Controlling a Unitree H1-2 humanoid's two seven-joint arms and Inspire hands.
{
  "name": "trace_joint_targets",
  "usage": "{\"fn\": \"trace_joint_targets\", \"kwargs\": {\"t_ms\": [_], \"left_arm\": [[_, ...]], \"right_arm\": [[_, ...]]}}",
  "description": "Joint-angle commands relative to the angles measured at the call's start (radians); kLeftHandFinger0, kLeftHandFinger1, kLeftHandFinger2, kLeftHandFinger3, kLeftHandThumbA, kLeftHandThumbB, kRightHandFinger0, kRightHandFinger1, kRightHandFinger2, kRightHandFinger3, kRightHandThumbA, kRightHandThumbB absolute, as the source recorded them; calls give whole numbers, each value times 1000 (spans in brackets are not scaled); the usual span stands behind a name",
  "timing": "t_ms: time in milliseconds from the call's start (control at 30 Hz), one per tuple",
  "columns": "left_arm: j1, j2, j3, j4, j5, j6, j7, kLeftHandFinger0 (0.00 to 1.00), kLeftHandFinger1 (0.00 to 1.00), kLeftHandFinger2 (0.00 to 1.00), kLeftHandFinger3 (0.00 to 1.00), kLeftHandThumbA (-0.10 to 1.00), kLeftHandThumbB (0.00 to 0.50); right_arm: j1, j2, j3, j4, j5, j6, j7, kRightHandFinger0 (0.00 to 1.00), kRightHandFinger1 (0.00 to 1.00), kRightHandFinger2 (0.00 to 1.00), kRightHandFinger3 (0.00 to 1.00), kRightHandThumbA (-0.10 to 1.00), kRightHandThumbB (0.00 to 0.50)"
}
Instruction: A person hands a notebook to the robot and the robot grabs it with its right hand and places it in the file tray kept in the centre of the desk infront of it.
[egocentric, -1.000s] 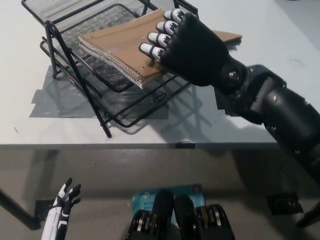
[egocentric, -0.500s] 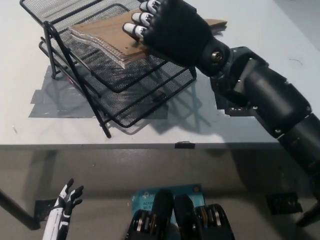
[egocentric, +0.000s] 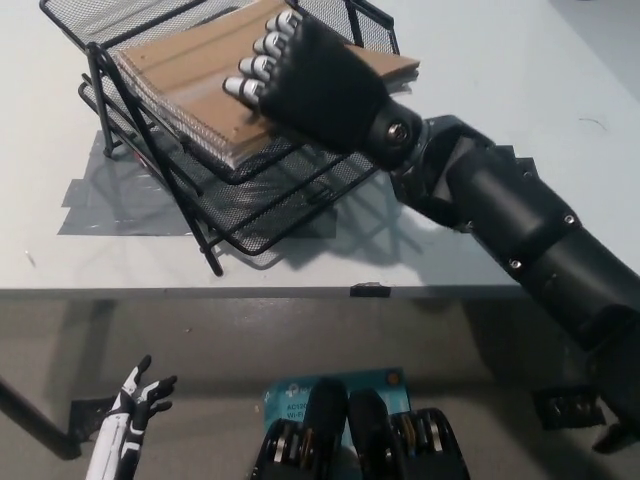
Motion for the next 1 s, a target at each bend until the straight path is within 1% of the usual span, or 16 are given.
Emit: {"fn": "trace_joint_targets", "kwargs": {"t_ms": [0, 67, 167, 267, 333, 367, 500, 533, 567, 633, 700, 767, 800, 833, 900, 967], "left_arm": [[-2, 12, -6, -32, 13, -37, -14, 786, 794, 767, 1000, 1000, 278], [-6, 13, -7, -36, 20, -37, -12, 774, 782, 748, 1000, 1000, 276], [-13, 16, -8, -36, 30, -37, -8, 763, 774, 729, 1000, 1000, 268], [-14, 20, -12, -38, 33, -37, -10, 762, 778, 704, 1000, 1000, 270], [-13, 23, -16, -38, 27, -37, -12, 787, 813, 680, 936, 1000, 264], [-12, 24, -18, -37, 26, -37, -12, 789, 806, 674, 940, 1000, 272], [-14, 25, -23, -35, 23, -37, -11, 793, 792, 654, 942, 1000, 275], [-15, 25, -23, -34, 21, -37, -12, 794, 792, 651, 942, 1000, 270], [-15, 24, -23, -32, 19, -37, -14, 806, 799, 646, 933, 1000, 263], [-16, 27, -29, -31, 24, -37, -11, 803, 795, 633, 922, 1000, 254], [-16, 29, -30, -30, 28, -37, -12, 795, 786, 631, 930, 1000, 256], [-15, 30, -32, -31, 31, -37, -12, 796, 779, 628, 934, 1000, 255], [-16, 31, -32, -32, 35, -37, -11, 798, 761, 622, 952, 1000, 263], [-17, 31, -33, -32, 37, -37, -11, 798, 759, 621, 955, 1000, 263], [-19, 34, -35, -31, 39, -37, -10, 813, 744, 613, 960, 1000, 277], [-19, 36, -38, -29, 37, -37, -7, 820, 741, 608, 954, 1000, 283]], "right_arm": [[-64, 27, 41, 58, -20, 45, -126, 0, 0, 14, 158, 789, 3], [-76, 27, 63, 88, -31, 49, -140, 0, 0, 1, 65, 743, 4], [-81, 23, 82, 112, -24, 44, -145, 0, 0, 45, 71, 731, 0], [-81, 10, 115, 132, -44, 62, -140, 0, 0, 42, 73, 792, 0], [-84, 2, 127, 145, -43, 59, -143, 0, 0, 37, 62, 813, 0], [-87, -1, 129, 150, -35, 52, -142, 0, 0, 39, 46, 812, 0], [-114, -9, 131, 181, -20, 71, -171, 0, 0, 119, 13, 816, 0], [-118, -10, 129, 185, -14, 66, -167, 0, 0, 141, 7, 806, 0], [-128, -8, 128, 197, -7, 59, -170, 0, 0, 152, 1, 714, 5], [-146, -4, 123, 208, 5, 52, -170, 0, 0, 174, 8, 636, 5], [-158, 1, 115, 211, 23, 33, -165, 0, 0, 180, 15, 656, 11], [-173, 7, 111, 222, 32, 20, -179, 0, 0, 201, 20, 723, 6], [-181, 11, 109, 228, 35, 18, -183, 0, 0, 208, 37, 818, 0], [-186, 14, 108, 232, 37, 17, -186, 0, 0, 212, 56, 837, 0], [-204, 22, 109, 246, 31, 38, -203, 0, 0, 180, 140, 913, 0], [-216, 29, 113, 257, 20, 64, -225, 0, 0, 123, 154, 907, 0]]}}
